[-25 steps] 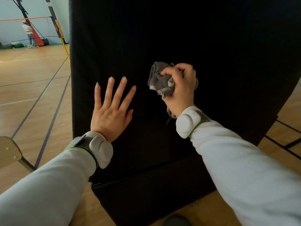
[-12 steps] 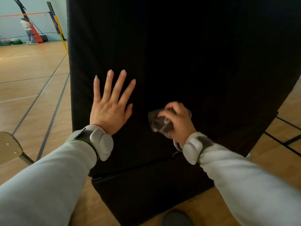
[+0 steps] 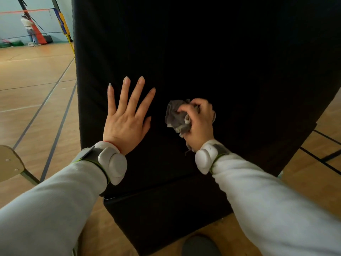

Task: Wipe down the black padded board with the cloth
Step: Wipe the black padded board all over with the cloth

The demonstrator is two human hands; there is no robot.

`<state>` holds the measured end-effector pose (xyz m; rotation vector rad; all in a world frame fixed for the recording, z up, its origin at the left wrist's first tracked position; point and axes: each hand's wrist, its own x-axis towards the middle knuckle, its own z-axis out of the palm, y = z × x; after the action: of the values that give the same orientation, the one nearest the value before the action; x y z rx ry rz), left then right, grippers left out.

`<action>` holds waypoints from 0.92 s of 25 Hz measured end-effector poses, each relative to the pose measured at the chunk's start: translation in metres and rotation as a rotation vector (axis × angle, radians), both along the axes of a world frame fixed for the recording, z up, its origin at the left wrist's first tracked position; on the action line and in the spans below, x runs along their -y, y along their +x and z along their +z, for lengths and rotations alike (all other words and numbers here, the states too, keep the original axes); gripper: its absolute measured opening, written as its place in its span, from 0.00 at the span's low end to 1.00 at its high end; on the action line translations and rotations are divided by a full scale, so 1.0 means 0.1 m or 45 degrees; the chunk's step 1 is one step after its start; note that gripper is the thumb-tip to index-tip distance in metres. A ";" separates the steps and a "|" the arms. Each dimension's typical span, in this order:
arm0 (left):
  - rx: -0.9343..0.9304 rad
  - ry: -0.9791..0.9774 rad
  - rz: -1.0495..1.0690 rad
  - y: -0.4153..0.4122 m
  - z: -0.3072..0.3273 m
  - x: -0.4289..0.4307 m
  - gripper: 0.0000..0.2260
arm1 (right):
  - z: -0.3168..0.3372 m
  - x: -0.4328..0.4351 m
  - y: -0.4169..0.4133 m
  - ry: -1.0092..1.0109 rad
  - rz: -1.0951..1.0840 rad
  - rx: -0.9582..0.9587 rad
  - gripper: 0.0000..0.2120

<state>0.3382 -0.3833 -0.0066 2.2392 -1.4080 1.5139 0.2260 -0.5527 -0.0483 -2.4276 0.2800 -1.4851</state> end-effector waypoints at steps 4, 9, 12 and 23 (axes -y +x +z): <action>-0.055 0.036 -0.011 -0.05 -0.21 -0.02 0.29 | -0.40 -0.02 -0.13 -0.067 0.032 -0.261 0.20; -0.034 0.061 0.025 -0.02 -0.24 -0.01 0.32 | -0.19 0.05 -0.30 -0.168 0.107 -0.216 0.22; -0.045 0.053 0.035 -0.02 -0.26 0.00 0.33 | 0.37 0.11 -0.15 0.006 -0.014 0.160 0.19; -0.060 0.014 0.000 -0.02 -0.29 0.01 0.28 | -0.56 -0.07 -0.09 -0.042 0.015 -0.211 0.20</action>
<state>0.3367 -0.3846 -0.0356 2.2663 -1.4067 1.4464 0.2167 -0.5458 -0.1044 -2.5781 0.2766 -1.2957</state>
